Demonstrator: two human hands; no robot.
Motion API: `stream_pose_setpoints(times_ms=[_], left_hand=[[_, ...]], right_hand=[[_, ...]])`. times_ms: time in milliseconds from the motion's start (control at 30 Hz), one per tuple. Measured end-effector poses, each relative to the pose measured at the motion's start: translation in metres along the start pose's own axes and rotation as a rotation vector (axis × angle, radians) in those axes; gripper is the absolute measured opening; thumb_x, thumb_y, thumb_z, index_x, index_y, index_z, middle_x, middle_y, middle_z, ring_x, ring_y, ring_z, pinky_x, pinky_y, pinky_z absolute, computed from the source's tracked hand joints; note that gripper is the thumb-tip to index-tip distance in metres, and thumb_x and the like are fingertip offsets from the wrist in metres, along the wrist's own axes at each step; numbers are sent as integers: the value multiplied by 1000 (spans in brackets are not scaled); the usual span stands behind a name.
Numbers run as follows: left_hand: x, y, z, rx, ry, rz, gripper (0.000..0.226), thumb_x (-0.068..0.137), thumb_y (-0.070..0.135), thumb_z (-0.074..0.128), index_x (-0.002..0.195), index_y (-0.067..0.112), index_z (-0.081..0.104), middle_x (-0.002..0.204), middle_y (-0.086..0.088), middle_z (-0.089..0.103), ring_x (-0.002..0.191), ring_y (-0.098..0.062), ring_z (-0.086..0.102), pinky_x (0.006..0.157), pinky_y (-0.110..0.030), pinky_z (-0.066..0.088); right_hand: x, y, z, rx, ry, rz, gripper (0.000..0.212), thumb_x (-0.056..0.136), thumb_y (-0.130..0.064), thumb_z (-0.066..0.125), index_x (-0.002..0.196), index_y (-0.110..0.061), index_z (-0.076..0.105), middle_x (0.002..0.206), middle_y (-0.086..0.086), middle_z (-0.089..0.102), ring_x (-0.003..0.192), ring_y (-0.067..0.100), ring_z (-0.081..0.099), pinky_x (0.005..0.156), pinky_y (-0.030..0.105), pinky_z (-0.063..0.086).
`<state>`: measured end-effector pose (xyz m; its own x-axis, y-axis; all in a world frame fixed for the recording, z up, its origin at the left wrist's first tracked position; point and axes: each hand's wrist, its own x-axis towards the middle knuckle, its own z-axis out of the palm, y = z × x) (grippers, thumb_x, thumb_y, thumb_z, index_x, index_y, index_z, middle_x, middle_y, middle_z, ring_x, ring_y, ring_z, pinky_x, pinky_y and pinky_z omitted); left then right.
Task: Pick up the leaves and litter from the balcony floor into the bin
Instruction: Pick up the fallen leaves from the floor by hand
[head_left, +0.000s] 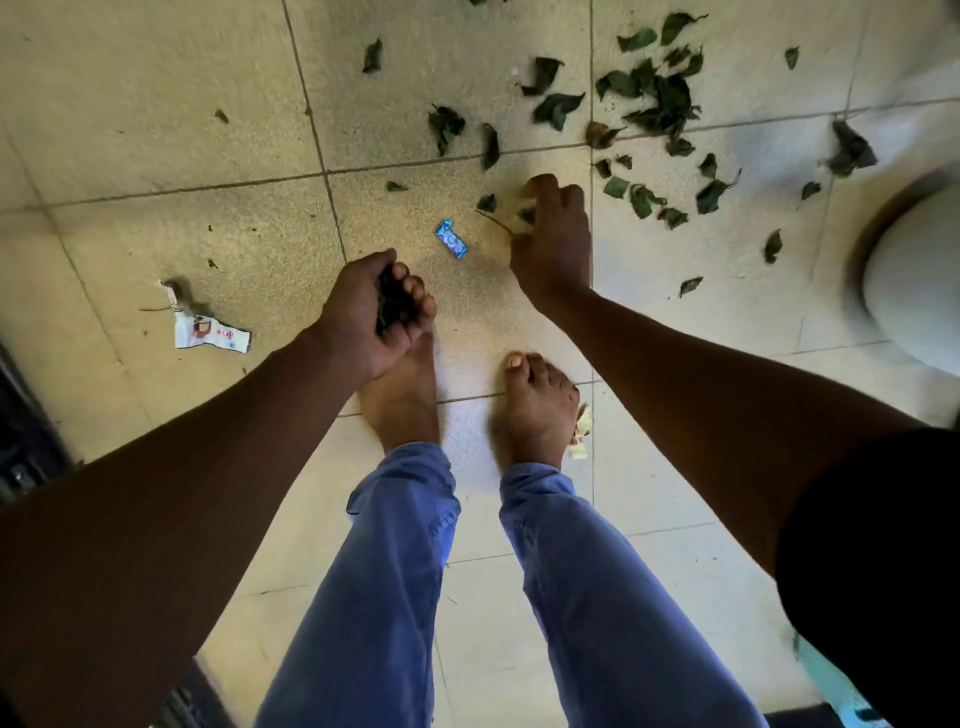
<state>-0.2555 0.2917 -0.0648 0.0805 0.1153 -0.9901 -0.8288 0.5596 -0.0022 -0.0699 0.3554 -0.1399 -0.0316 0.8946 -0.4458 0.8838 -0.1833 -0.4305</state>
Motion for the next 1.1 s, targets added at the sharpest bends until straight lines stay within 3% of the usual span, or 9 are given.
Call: stream_pose_setpoints(times_ms=[200, 433, 533, 667, 733, 800, 900, 1000, 1100], left_hand=[[0, -5, -14, -38, -18, -18, 41, 103, 27, 48, 64, 15, 49, 57, 0, 45, 49, -11, 49, 53, -20, 50], [-2, -9, -23, -97, -6, -26, 42, 103, 26, 48, 63, 14, 49, 56, 0, 45, 50, -12, 48, 55, -20, 51], [-4, -9, -24, -99, -7, -15, 41, 103, 27, 49, 63, 14, 50, 58, -1, 45, 51, -12, 49, 56, -21, 52], [-3, -10, -22, -114, -26, -20, 39, 102, 27, 50, 65, 13, 51, 60, -1, 46, 51, -12, 51, 55, -22, 53], [-3, -11, -19, -126, -46, -20, 39, 102, 26, 49, 66, 13, 51, 62, -1, 46, 53, -12, 52, 55, -23, 54], [-3, -10, -16, -137, -58, -12, 39, 103, 26, 48, 66, 13, 51, 62, -1, 47, 54, -12, 52, 55, -23, 54], [-6, -5, -10, -167, -80, -7, 41, 104, 26, 46, 66, 12, 53, 63, -2, 49, 56, -13, 53, 56, -24, 55], [-5, 2, -3, -223, -61, 15, 42, 105, 24, 46, 67, 9, 56, 64, -4, 52, 55, -14, 56, 57, -26, 56], [0, 8, -3, -247, -37, 41, 30, 104, 23, 45, 86, 6, 63, 75, -8, 62, 61, -18, 64, 55, -28, 55]], right_hand=[[17, -23, 10, -83, -97, -231, 59, 73, -4, 70, 128, -21, 59, 119, 12, 51, 99, 31, 60, 76, 33, 53], [31, -33, 16, -196, -75, -385, 29, 74, 3, 56, 95, -11, 69, 105, 15, 62, 85, 32, 63, 69, 36, 54], [40, -22, 31, -330, -157, -298, 19, 78, -11, 52, 88, -15, 68, 93, 6, 61, 81, 25, 62, 69, 33, 48], [-25, 13, 47, -478, -299, -258, 39, 89, -28, 38, 120, -18, 60, 117, 11, 57, 113, 33, 64, 89, 43, 51], [-11, -12, 26, -376, -239, -268, 34, 89, -19, 46, 118, -11, 61, 117, 15, 62, 110, 35, 65, 83, 34, 50], [23, -48, 0, -125, -165, -92, 16, 78, -10, 63, 92, -13, 69, 95, 7, 70, 92, 27, 69, 69, 25, 47], [15, -71, -23, 309, -246, 161, 11, 66, -8, 75, 71, -17, 70, 73, 0, 72, 69, 19, 72, 69, 38, 62], [-18, -94, -45, 692, -451, 132, 11, 71, 4, 75, 81, 0, 72, 72, 16, 71, 62, 25, 68, 64, 43, 63], [-38, -119, -51, 739, -480, 9, 10, 74, 4, 73, 83, -1, 73, 74, 16, 73, 65, 23, 68, 64, 44, 60]])
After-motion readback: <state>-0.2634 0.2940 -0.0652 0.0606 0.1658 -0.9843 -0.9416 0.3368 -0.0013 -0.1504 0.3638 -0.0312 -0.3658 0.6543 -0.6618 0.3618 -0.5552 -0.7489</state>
